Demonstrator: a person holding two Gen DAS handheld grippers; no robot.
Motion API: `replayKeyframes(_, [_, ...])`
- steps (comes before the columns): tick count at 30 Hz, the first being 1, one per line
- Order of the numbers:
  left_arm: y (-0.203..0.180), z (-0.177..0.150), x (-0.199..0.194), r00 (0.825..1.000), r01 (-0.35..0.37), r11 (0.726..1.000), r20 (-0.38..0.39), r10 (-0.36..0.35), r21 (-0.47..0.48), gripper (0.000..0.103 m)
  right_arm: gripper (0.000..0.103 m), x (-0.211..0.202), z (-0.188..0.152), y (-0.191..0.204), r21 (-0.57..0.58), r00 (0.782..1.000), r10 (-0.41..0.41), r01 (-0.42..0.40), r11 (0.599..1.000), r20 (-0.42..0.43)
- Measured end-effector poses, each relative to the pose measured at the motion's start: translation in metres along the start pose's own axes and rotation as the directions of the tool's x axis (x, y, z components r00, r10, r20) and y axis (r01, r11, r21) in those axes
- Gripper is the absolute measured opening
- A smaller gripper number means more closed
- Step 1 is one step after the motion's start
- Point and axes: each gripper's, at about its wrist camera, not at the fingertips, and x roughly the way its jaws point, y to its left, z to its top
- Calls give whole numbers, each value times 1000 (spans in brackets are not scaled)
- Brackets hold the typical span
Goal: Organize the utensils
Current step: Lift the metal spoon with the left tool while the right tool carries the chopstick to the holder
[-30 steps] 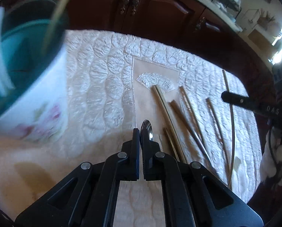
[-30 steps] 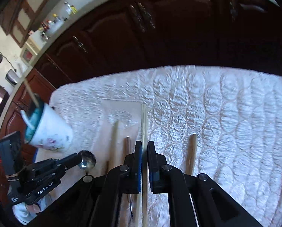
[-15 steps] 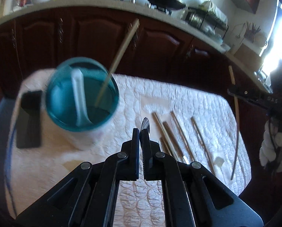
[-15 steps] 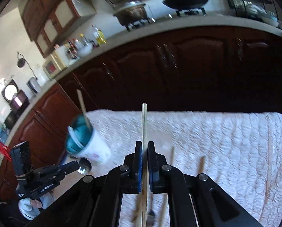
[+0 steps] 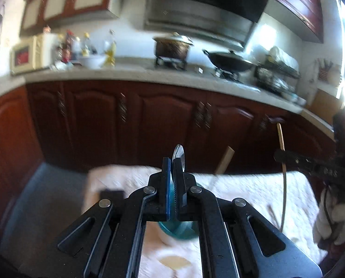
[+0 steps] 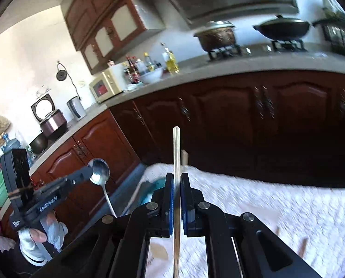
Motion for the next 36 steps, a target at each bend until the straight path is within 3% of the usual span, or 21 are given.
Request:
replayKeyframes(7, [30, 10, 26, 991, -113, 993, 69, 110, 39, 1, 5, 47, 27, 39, -89, 998, -13, 19, 996, 62])
replayKeyframes(15, [23, -8, 62, 987, -156, 982, 62, 150, 108, 1, 5, 110, 40, 52, -143, 995, -35, 47, 989, 91])
replayKeyframes(24, [13, -28, 82, 982, -183, 971, 69, 174, 154, 1, 5, 150, 37, 52, -219, 984, -78, 112, 969, 160])
replayKeyframes(30, [5, -42, 90, 982, -187, 967, 47, 181, 171, 1, 5, 164, 22, 48, -232, 985, -95, 126, 964, 142])
replayKeyframes(36, [-3, -52, 88, 983, -182, 967, 29, 180, 177, 1, 5, 141, 8, 42, -234, 988, -99, 125, 964, 119])
